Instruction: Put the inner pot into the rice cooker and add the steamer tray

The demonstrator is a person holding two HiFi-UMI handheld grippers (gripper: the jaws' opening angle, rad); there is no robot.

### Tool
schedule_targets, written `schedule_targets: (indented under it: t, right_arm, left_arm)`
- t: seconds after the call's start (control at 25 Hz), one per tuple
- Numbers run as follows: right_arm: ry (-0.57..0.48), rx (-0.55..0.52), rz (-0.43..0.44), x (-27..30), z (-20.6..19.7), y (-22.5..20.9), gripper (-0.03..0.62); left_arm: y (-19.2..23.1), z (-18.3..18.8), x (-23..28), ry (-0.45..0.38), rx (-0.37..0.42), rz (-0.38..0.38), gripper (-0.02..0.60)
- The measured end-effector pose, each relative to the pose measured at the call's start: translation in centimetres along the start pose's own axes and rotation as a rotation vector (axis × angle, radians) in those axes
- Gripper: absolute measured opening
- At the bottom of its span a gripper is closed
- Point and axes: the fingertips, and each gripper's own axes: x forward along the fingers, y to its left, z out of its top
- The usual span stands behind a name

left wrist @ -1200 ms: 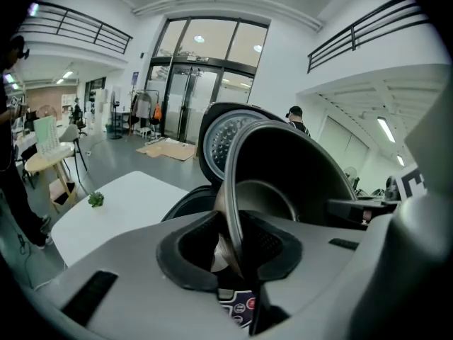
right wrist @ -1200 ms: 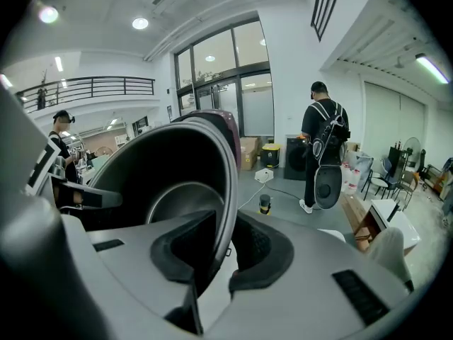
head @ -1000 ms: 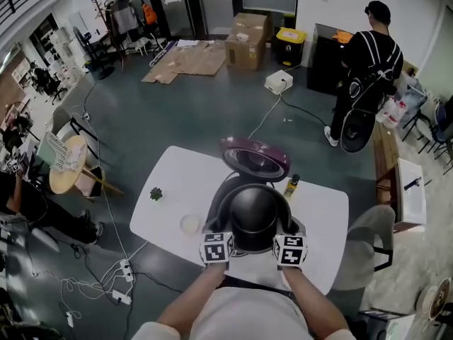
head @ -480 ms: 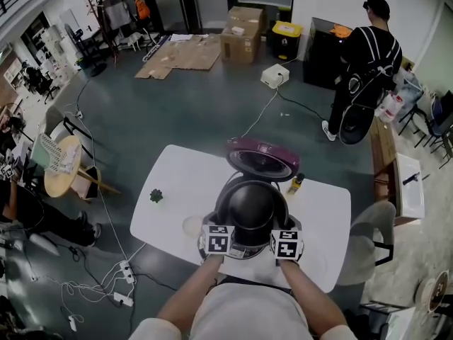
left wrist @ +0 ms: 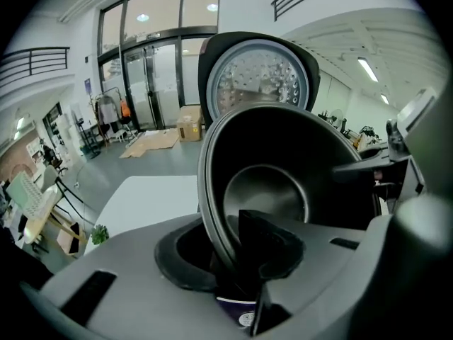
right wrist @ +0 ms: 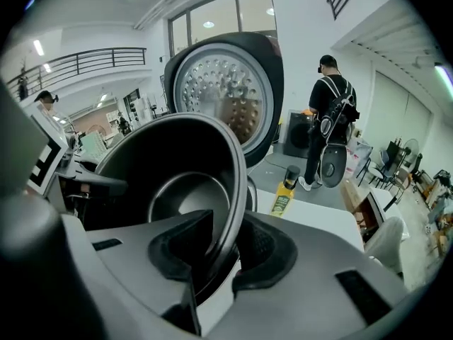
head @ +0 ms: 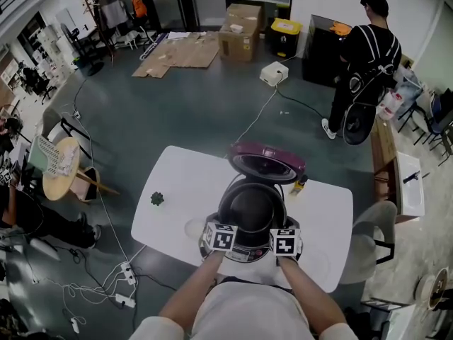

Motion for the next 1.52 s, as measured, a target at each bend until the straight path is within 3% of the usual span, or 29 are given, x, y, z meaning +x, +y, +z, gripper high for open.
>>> schedule_targets:
  t: [0.24, 0.48, 0.8, 1.16, 1.28, 1.52]
  right_arm:
    - [0.058, -0.027, 0.019, 1.6, -1.3, 0.5, 0.117]
    - [0.143, -0.082, 0.038, 3.0, -2.1, 0.6, 0.124]
    - [0.177, -0.118, 0.075, 4.8, -2.3, 0.3, 0.121]
    - [0.188, -0.114, 0.099, 6.1, -1.7, -0.1, 0.118]
    - [0.211, -0.115, 0.102, 6.4, -1.8, -0.2, 0.124]
    - [0.239, -0.169, 0.067, 6.9, -2.2, -0.1, 0.122]
  left_arm:
    - [0.3, -1.4, 1.6, 0.051, 0.05, -0.015, 0.127]
    - [0.6, -1.8, 3.2, 0.096, 0.129, 0.014, 0.135]
    - [0.8, -3.1, 4.8, 0.127, 0.224, 0.067, 0.168]
    - [1.3, -3.7, 6.0, 0.138, 0.306, 0.13, 0.255]
    - [1.6, -3.2, 5.9, 0.146, 0.35, 0.152, 0.332]
    - [1.5, -2.7, 6.5, 0.147, 0.465, 0.155, 0.362]
